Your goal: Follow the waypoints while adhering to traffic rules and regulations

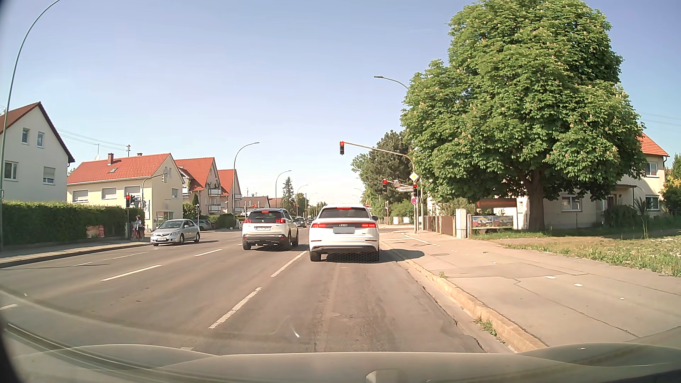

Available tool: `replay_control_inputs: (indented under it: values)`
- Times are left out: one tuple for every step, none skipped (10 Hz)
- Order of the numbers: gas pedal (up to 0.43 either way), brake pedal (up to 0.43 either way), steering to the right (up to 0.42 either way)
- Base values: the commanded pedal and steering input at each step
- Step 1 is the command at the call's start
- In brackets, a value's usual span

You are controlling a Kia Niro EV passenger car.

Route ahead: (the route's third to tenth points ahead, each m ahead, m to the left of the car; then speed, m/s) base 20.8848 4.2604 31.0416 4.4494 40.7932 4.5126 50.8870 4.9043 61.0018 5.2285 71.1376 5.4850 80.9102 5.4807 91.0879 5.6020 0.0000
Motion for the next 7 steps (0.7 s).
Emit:
replay_control_inputs:
  values:
    - [0.000, 0.146, 0.006]
    - [0.000, 0.140, 0.005]
    - [0.000, 0.140, 0.005]
    - [0.000, 0.146, 0.005]
    - [0.000, 0.146, 0.005]
    - [0.000, 0.140, 0.005]
    - [0.000, 0.146, 0.005]
